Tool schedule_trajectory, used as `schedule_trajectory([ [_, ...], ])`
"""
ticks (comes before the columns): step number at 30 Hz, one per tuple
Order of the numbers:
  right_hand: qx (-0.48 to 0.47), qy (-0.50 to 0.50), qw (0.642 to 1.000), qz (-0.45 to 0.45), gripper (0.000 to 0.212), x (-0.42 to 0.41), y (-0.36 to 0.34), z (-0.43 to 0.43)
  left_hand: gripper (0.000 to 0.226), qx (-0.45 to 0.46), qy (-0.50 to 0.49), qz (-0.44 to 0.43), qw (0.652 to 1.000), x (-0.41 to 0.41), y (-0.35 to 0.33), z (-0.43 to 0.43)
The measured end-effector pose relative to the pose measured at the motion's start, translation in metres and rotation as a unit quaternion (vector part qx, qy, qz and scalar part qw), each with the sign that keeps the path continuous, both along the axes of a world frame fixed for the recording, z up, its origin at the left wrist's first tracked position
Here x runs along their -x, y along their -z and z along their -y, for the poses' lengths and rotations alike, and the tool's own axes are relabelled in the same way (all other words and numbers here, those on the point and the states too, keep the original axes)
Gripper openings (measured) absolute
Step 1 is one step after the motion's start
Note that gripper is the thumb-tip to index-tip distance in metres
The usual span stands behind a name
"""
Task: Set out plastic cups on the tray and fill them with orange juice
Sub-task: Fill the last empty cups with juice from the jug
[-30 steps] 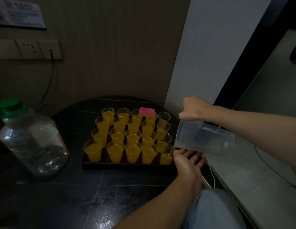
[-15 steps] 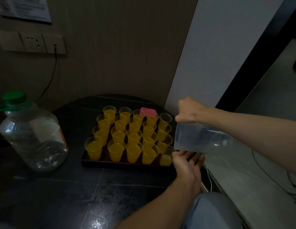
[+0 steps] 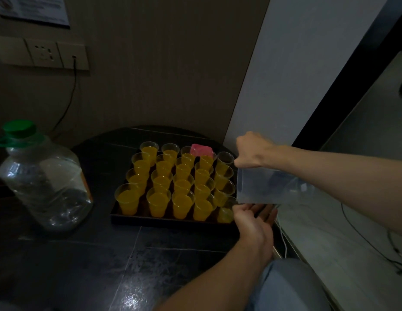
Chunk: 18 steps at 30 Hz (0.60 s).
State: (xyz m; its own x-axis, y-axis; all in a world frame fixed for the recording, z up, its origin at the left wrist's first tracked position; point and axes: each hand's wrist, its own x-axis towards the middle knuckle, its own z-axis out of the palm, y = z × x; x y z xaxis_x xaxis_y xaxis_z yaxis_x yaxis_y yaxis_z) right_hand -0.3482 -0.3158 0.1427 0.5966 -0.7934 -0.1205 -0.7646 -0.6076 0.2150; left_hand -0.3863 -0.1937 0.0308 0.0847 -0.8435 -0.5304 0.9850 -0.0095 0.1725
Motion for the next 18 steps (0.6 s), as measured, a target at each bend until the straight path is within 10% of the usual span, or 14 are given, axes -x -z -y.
schedule_trajectory([
  [18,-0.022,0.061,0.985,0.158,0.033,0.016,-0.032,0.0,0.039,-0.005,-0.021,0.071,0.997,-0.023,-0.026,-0.004],
])
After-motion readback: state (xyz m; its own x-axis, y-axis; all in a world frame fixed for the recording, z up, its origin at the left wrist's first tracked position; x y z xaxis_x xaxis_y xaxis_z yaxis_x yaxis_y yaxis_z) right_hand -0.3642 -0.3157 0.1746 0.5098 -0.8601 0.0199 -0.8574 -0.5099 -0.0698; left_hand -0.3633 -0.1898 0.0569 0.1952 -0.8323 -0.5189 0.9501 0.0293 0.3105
